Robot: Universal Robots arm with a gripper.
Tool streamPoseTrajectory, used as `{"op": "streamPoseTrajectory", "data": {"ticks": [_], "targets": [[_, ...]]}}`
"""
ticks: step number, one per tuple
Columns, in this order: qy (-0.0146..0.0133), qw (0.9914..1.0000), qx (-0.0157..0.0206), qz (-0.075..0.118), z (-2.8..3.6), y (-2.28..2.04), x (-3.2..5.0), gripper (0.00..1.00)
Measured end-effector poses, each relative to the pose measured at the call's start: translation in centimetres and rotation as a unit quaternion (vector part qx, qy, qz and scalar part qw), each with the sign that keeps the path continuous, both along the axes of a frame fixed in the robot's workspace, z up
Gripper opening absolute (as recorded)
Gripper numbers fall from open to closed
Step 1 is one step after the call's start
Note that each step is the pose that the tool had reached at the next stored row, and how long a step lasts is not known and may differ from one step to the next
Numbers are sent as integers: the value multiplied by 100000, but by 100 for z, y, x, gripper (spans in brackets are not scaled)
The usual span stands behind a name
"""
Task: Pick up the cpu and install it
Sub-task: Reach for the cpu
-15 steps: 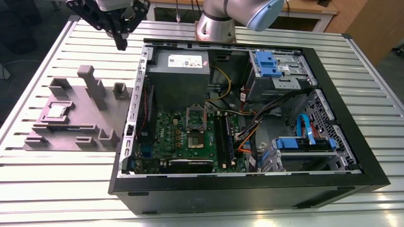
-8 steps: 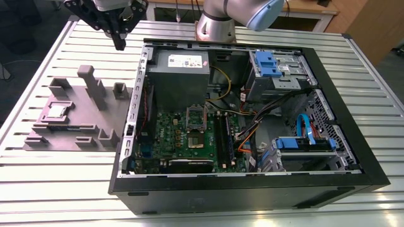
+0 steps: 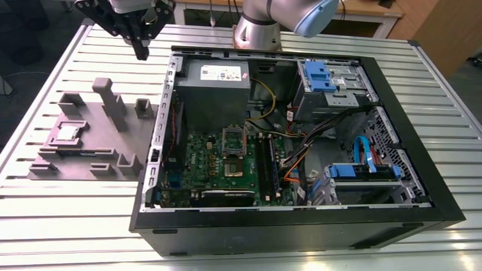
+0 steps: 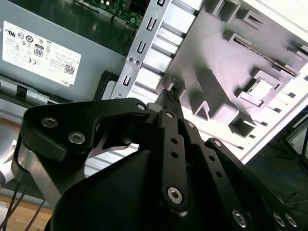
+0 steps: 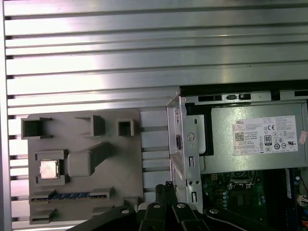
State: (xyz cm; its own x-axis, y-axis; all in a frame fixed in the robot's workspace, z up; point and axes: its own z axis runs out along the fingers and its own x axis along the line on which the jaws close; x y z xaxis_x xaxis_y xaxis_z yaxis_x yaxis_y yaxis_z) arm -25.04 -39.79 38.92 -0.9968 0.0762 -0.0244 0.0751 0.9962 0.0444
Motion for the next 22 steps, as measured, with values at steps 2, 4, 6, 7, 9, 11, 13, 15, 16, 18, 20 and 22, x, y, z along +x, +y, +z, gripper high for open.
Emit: {"op": "streamPoseTrajectory", "data": {"ticks": [2,4,6,7,9,11,13,15,16,18,20,22], "targets": [[0,100000,0,3,0,0,-4,10],[1,100000,-1,0,0,0,-8,10],[2,100000,-2,-1,0,0,-12,10],[1,100000,-1,-2,-1,0,-13,10],[1,100000,0,0,-1,0,-16,10],[0,100000,0,0,-1,0,-21,10],[3,100000,-2,3,-1,0,-24,10],[0,100000,0,1,-2,0,-29,10],[1,100000,-1,0,-2,0,-31,10],[2,100000,-1,0,-2,0,-35,10],[2,100000,-2,1,-2,0,-41,10],[3,100000,-1,3,-2,0,-44,10]]}}
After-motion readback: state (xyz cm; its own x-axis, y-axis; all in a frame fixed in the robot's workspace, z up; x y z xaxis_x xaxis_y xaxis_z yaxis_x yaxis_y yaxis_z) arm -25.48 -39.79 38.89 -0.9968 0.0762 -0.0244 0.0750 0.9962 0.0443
